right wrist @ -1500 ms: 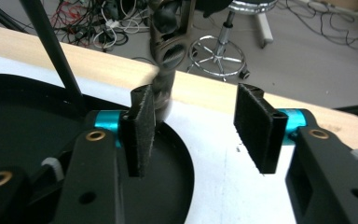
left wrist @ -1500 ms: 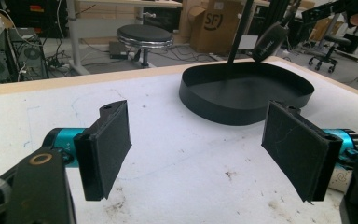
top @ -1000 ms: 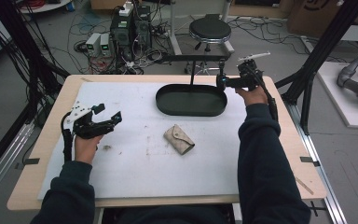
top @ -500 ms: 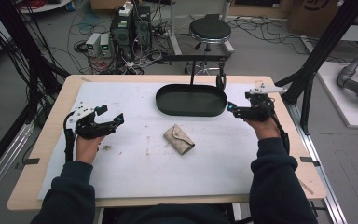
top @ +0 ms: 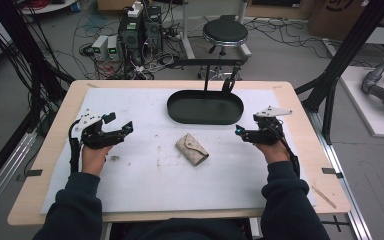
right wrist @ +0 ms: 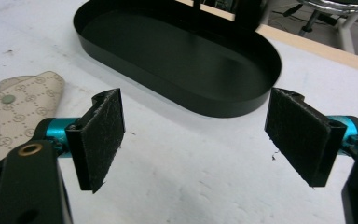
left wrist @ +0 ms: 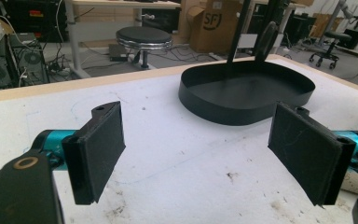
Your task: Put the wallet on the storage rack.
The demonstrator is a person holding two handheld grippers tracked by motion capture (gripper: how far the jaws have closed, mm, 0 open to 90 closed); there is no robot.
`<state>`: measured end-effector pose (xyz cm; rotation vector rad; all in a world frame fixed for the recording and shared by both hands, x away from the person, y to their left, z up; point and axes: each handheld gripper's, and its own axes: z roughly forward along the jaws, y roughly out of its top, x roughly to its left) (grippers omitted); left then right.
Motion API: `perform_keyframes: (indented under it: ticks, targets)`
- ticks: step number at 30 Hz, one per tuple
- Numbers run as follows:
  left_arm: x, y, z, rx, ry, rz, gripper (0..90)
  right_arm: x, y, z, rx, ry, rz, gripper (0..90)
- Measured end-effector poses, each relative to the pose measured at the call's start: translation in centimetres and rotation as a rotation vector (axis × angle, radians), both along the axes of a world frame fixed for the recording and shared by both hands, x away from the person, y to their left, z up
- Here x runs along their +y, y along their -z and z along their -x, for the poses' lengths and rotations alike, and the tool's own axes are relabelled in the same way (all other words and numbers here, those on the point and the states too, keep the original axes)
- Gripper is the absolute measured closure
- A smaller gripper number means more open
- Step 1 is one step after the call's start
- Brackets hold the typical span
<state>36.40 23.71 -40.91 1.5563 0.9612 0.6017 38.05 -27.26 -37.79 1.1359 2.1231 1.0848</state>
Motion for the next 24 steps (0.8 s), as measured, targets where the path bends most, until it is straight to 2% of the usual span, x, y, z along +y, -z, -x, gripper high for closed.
perform_keyframes:
  ticks: [3,9,14,16,19,21,24]
  targets:
    - [-0.1,0.1,-0.1,-0.002,0.005,0.0,18.4,1.0,0.4,0.3,-0.001,-0.017,-0.033,20.4]
    - [-0.2,0.1,-0.1,0.0,0.006,-0.008,18.4,2.6,0.7,0.5,-0.022,-0.056,-0.048,20.4]
    - [-0.2,0.0,0.0,-0.005,0.005,-0.012,18.4,3.8,1.3,0.7,-0.013,-0.081,-0.067,20.4]
    - [-0.3,-0.1,0.1,-0.007,0.006,-0.013,18.4,4.0,1.4,0.8,-0.011,-0.091,-0.067,20.3]
    - [-0.3,-0.1,0.2,-0.007,0.003,-0.017,18.4,5.6,1.8,1.2,0.008,-0.133,-0.062,19.3]
    - [-0.4,-0.1,0.2,-0.006,0.004,-0.02,18.4,6.6,2.0,1.4,0.003,-0.149,-0.048,19.3]
    - [-0.3,-0.1,0.2,-0.005,0.002,-0.018,18.4,8.0,2.5,1.4,0.023,-0.172,-0.035,19.3]
